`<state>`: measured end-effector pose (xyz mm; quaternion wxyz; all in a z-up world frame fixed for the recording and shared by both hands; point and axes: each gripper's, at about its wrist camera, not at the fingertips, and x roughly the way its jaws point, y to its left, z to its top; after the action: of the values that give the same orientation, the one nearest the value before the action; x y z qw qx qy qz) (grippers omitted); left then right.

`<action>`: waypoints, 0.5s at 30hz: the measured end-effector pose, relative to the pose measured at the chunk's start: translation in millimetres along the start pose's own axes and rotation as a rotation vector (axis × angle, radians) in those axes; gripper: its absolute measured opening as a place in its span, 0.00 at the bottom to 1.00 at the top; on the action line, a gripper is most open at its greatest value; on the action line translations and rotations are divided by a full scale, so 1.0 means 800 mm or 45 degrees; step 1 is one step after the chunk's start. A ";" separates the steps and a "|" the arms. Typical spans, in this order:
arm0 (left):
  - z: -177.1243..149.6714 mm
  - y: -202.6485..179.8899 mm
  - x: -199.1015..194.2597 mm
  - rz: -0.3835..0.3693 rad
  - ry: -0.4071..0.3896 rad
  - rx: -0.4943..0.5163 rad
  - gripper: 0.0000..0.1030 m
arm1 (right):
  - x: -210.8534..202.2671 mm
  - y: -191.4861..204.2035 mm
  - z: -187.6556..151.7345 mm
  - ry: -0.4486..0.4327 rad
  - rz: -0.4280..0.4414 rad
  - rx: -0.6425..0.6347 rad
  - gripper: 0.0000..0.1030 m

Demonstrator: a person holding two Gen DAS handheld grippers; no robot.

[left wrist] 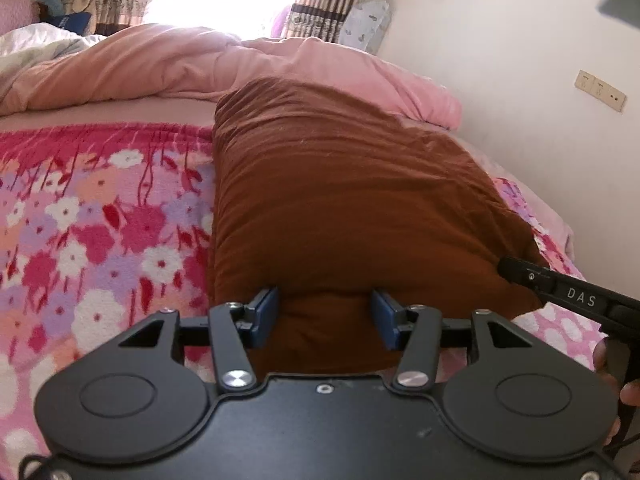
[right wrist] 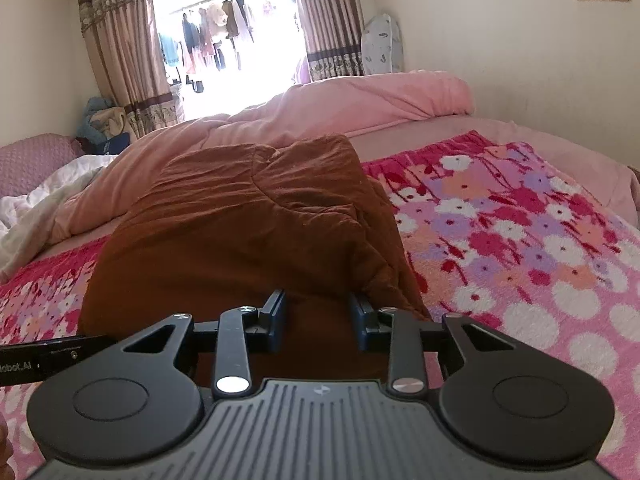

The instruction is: Fold large clothes

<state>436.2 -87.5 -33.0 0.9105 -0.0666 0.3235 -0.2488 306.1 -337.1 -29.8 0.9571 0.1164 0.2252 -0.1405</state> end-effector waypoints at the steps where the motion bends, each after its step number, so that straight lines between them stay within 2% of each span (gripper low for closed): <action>1: 0.007 -0.002 -0.006 -0.004 -0.015 0.007 0.51 | -0.005 0.003 0.006 -0.009 -0.001 -0.008 0.37; 5: 0.049 -0.006 -0.011 0.022 -0.094 0.023 0.52 | -0.021 0.013 0.037 -0.092 0.033 -0.026 0.38; 8: 0.078 -0.008 0.008 0.036 -0.080 0.038 0.52 | -0.011 0.024 0.059 -0.125 0.023 -0.058 0.38; 12: 0.084 -0.007 0.044 0.060 0.001 0.040 0.52 | 0.028 0.032 0.071 -0.063 -0.019 -0.086 0.37; 15: 0.074 -0.007 0.059 0.085 0.005 0.072 0.60 | 0.052 0.032 0.066 -0.011 -0.061 -0.112 0.36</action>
<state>502.3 -117.7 -11.4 0.9192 -0.0295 0.3202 -0.2273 371.4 -337.7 0.9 0.9586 0.0682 0.2297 -0.1538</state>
